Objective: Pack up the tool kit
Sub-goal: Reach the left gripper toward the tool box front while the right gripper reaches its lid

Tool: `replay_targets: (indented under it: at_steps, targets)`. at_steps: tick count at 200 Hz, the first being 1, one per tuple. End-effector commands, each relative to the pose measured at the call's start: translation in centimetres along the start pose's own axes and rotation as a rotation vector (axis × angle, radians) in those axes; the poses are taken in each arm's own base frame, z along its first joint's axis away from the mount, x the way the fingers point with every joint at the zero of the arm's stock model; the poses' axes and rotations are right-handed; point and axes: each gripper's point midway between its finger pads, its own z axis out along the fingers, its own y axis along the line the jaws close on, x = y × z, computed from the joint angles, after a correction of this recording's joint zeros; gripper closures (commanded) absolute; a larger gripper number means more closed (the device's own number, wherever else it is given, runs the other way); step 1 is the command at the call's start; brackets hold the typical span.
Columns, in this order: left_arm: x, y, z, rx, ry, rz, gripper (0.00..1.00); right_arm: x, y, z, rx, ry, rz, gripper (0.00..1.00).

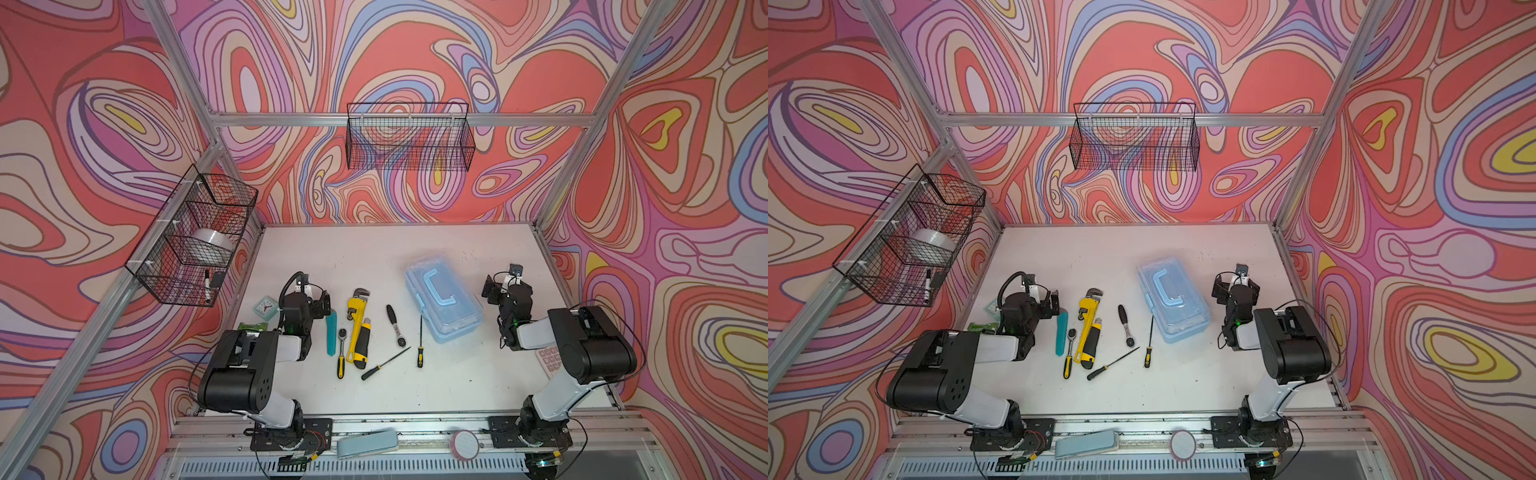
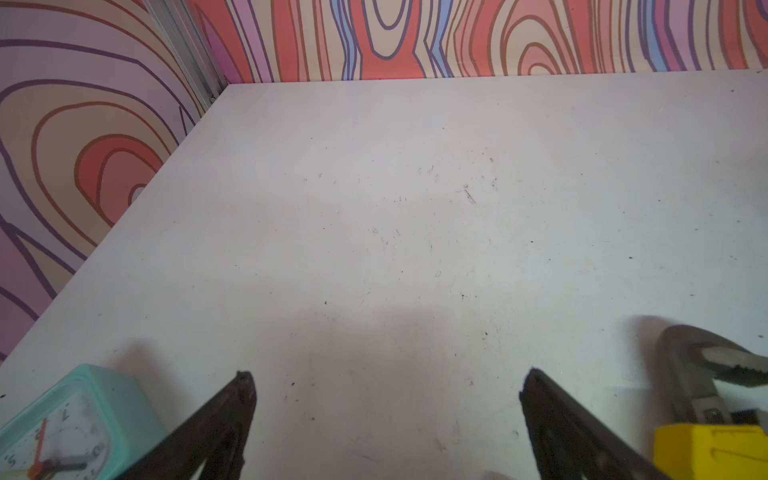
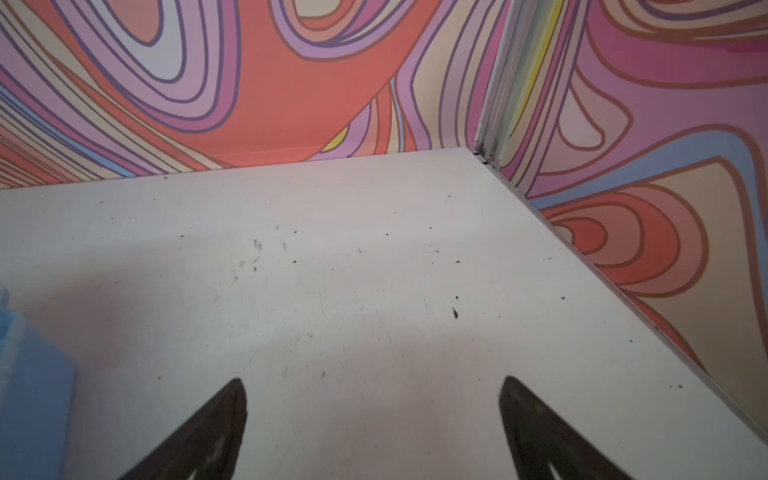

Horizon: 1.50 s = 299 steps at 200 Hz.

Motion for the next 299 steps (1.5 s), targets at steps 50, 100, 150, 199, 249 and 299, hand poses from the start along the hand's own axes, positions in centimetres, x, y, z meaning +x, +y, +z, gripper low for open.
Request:
replay_targets:
  at_steps: [50,100,150,199,249,299]
  targets:
    - [-1.4,0.2,0.3,-0.008,-0.044,0.010,0.00,-0.1,0.1,0.4,-0.005,0.001,0.007,0.01]
    - [-1.5,0.2,0.3,-0.007,-0.046,0.010,0.00,-0.1,0.1,0.4,-0.004,0.001,0.007,0.02]
    - [-1.4,0.2,0.3,-0.008,-0.046,0.010,0.00,-0.1,0.1,0.4,-0.005,0.002,0.007,0.02]
    - [-1.8,0.3,0.1,-0.012,-0.041,0.010,0.00,-0.2,-0.1,0.3,0.005,-0.005,0.005,0.05]
    - [-6.1,2.3,-2.8,-0.114,-0.012,-0.104,0.01,-3.0,0.3,0.6,0.009,0.167,0.005,0.08]
    - [-10.4,-2.7,-7.2,-0.034,-0.146,-0.019,0.00,-6.3,3.8,-1.7,-0.194,0.276,0.046,0.02]
